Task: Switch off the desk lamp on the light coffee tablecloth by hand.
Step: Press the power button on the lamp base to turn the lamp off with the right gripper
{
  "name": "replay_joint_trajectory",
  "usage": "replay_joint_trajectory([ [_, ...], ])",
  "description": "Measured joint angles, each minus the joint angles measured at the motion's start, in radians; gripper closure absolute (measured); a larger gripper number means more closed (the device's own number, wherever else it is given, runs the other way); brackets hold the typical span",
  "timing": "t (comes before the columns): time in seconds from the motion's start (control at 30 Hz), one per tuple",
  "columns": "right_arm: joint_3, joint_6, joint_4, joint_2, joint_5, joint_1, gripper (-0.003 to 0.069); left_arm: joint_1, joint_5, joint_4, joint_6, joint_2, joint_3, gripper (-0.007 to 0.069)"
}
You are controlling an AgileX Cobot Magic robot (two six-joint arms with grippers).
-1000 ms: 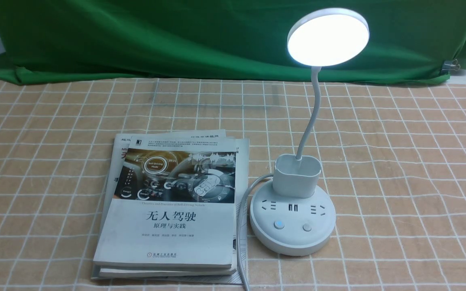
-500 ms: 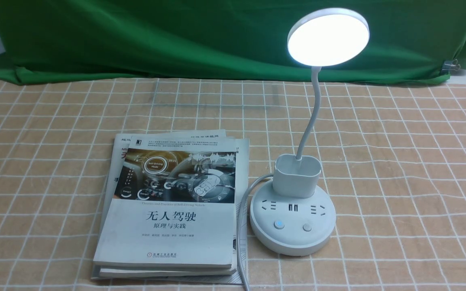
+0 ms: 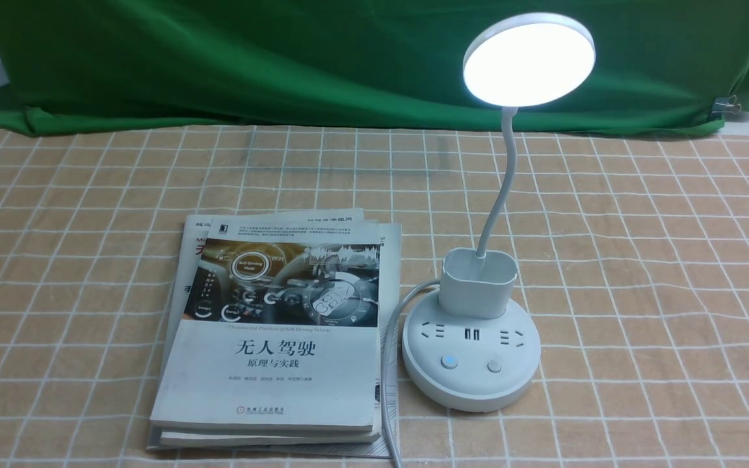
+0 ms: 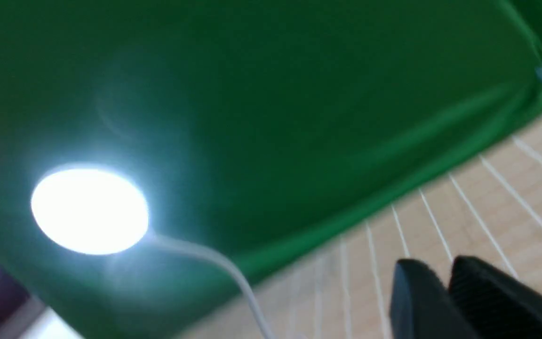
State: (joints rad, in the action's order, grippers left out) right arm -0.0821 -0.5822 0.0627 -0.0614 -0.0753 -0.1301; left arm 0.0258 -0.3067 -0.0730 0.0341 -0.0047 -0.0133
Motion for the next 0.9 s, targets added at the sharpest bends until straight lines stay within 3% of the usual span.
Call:
replay_joint_trajectory([
  [0.27, -0.440, 0.310, -0.001, -0.425, -0.602, -0.138, 0.0619, 0.000, 0.000, 0.000, 0.000, 0.000, 0.000, 0.0620],
  [0.4, -0.565, 0.418, -0.003, -0.647, -0.765, -0.163, 0.0619, 0.000, 0.000, 0.000, 0.000, 0.000, 0.000, 0.0620],
  [0.6, -0.679, 0.485, -0.006, -0.980, -0.814, -0.221, 0.0623, 0.000, 0.000, 0.000, 0.000, 0.000, 0.000, 0.0620],
  [0.8, -0.793, 0.496, -0.008, -1.269, -0.786, -0.390, 0.0624, 0.000, 0.000, 0.000, 0.000, 0.000, 0.000, 0.0620],
  [0.9, -0.870, 0.500, -0.006, -1.409, -0.778, -0.428, 0.0623, 0.000, 0.000, 0.000, 0.000, 0.000, 0.000, 0.0620],
])
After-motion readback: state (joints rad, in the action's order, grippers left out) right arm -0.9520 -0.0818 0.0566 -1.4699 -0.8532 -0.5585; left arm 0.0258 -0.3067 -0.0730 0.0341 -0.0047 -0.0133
